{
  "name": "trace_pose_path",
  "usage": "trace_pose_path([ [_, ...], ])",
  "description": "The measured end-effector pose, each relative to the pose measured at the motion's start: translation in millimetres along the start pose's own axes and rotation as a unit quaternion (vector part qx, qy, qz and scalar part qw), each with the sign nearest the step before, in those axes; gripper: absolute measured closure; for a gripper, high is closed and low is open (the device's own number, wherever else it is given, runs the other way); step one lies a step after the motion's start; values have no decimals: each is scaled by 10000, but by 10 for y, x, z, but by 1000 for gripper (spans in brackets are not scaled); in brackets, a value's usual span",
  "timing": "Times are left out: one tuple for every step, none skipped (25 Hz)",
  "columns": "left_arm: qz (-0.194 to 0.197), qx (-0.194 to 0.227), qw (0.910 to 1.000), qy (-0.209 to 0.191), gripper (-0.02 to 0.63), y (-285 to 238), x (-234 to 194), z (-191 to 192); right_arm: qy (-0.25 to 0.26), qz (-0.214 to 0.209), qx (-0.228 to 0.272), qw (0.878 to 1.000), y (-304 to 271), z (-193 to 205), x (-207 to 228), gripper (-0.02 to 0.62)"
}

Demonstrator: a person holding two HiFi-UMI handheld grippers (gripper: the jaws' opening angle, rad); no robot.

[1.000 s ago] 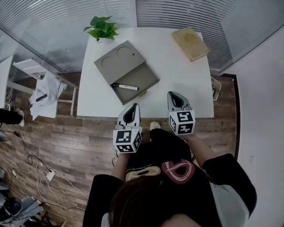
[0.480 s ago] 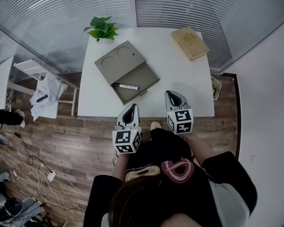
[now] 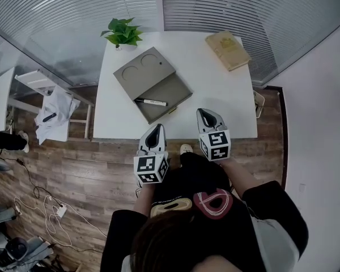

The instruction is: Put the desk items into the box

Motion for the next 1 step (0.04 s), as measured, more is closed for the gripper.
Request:
trace_pose_path([
  [-3, 2, 10000, 3, 588, -6, -16, -2, 13, -9, -5, 10000, -12, -1, -13, 588],
])
Point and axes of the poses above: the fingertips, and each gripper's own axes: y backward along the fingers, x to its right, z out of its underside, the point moved 1 cm from there along y, backward along the fingers, and after that the axes turned 10 degrees about -z, right-handed, at the moved point
